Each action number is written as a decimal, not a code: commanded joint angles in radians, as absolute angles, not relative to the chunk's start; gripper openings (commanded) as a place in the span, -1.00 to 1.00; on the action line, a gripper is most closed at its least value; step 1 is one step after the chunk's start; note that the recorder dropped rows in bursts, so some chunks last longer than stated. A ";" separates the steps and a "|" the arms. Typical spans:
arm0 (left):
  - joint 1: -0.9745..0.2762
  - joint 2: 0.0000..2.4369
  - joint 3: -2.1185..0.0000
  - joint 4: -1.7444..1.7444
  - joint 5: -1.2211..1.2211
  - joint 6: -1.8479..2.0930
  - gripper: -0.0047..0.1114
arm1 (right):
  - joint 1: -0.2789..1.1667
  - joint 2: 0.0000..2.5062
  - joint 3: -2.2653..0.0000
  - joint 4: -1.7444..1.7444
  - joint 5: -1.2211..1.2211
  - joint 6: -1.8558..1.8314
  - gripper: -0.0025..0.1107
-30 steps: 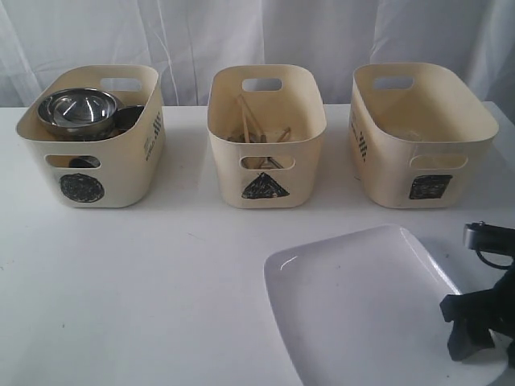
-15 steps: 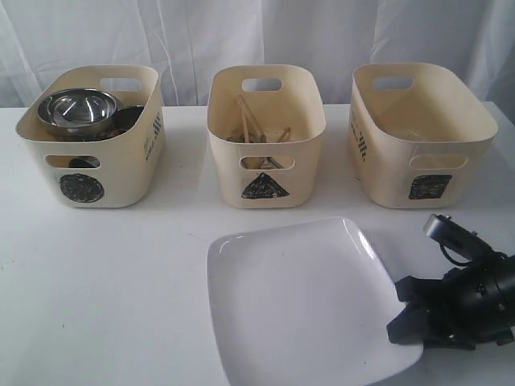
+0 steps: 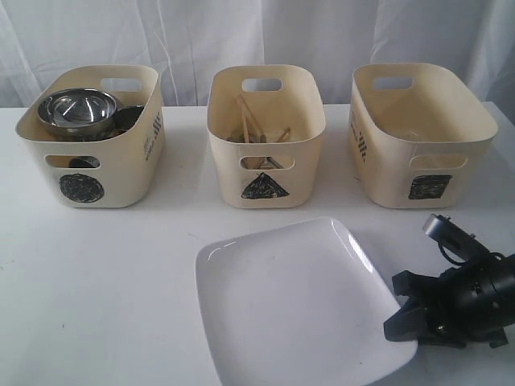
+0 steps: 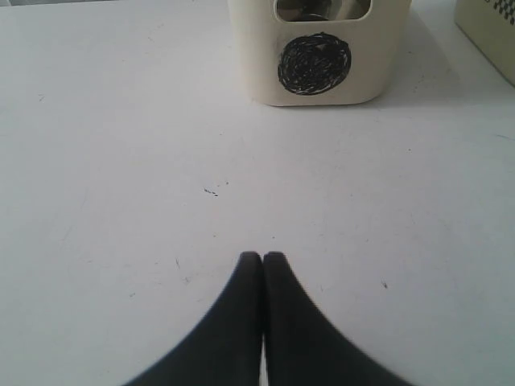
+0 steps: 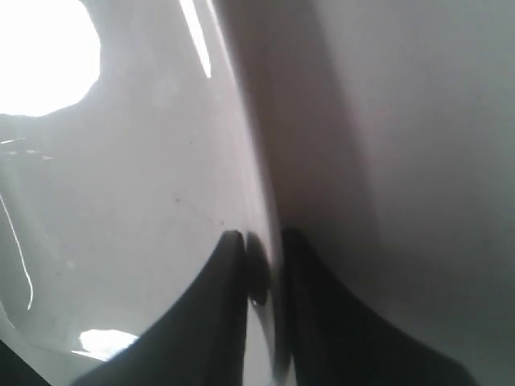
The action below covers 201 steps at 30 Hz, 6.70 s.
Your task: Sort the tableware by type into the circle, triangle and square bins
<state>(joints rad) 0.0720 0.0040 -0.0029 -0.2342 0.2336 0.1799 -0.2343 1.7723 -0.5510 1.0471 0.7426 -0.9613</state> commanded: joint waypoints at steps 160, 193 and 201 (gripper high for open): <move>0.068 0.000 0.000 -0.239 0.234 0.183 -0.92 | -0.217 0.964 -1.090 0.602 -0.014 -0.236 -0.96; 0.068 0.000 0.000 -0.239 0.234 0.183 -0.92 | -0.090 0.189 -0.256 0.787 0.324 -0.377 -0.96; 0.068 0.000 0.000 -0.239 0.234 0.183 -0.92 | -0.090 0.189 -0.256 0.800 0.332 -0.382 -0.96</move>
<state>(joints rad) 0.0720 0.0040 -0.0029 -0.2342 0.2336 0.1816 -0.0925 0.1931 -0.2583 0.8055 0.3492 -0.3794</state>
